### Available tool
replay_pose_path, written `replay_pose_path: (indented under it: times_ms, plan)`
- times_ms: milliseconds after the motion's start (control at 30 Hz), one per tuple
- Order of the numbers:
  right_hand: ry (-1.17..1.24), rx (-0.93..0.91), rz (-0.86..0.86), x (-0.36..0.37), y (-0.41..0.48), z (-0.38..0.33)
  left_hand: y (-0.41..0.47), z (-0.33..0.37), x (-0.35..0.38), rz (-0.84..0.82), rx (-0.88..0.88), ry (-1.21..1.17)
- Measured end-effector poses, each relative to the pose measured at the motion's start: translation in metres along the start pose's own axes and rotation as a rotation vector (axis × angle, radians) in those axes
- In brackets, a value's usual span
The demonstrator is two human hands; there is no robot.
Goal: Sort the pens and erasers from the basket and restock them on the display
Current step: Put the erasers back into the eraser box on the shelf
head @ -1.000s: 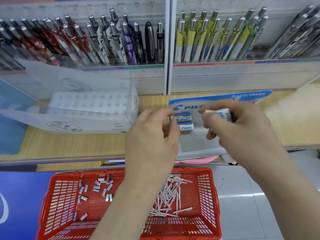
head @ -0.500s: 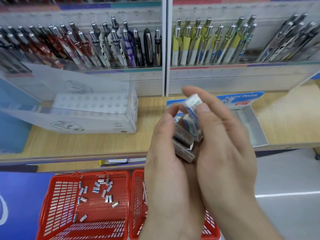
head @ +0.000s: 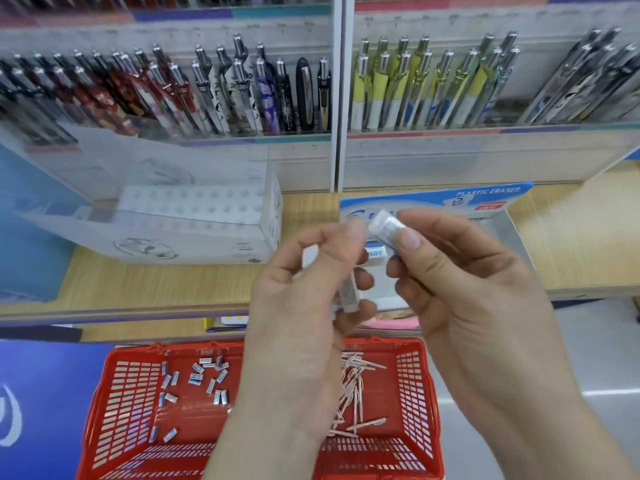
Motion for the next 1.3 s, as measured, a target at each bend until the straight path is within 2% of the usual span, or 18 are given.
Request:
replay_pose_path:
  times_ms: [133,267,367,433,533,667,867,1100,1300]
  plan:
    - [-0.151,0.005,-0.148,-0.001,0.002,-0.002,0.007,0.011,-0.006,-0.110,0.113,0.268]
    - [-0.267,-0.018,-0.263,0.002,0.001,-0.006,0.008,0.017,-0.008,-0.097,0.181,0.368]
    - [-0.406,-0.167,-0.223,-0.002,0.004,-0.016,0.012,0.013,-0.014,-0.056,0.158,0.391]
    - [-0.503,-0.246,-0.204,-0.003,0.004,-0.020,0.013,0.011,-0.015,-0.087,0.142,0.405]
    - [-0.524,-0.259,-0.212,-0.004,0.005,-0.020,0.012,0.009,-0.014,-0.146,0.125,0.447]
    - [-0.588,-0.268,-0.218,-0.004,0.007,-0.015,0.014,0.007,-0.015,-0.075,0.124,0.496]
    - [-0.927,-0.570,-0.214,-0.001,0.010,-0.022,0.015,-0.007,-0.018,-0.003,0.076,0.524]
    - [-1.275,-0.515,-0.200,-0.005,0.038,0.001,0.029,-0.011,-0.031,0.078,0.290,0.819]
    - [-1.301,-0.495,-0.172,0.010,0.042,0.006,0.037,-0.017,-0.028,0.102,0.343,0.902]
Point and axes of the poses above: each hand's wrist, its own y-axis towards the middle knuckle, its own x-axis out of the palm, z = x × y, the point moved 8 cm from there along y, towards the middle knuckle, and after that the axes turned 8 degrees about z, right-handed, at the moved point
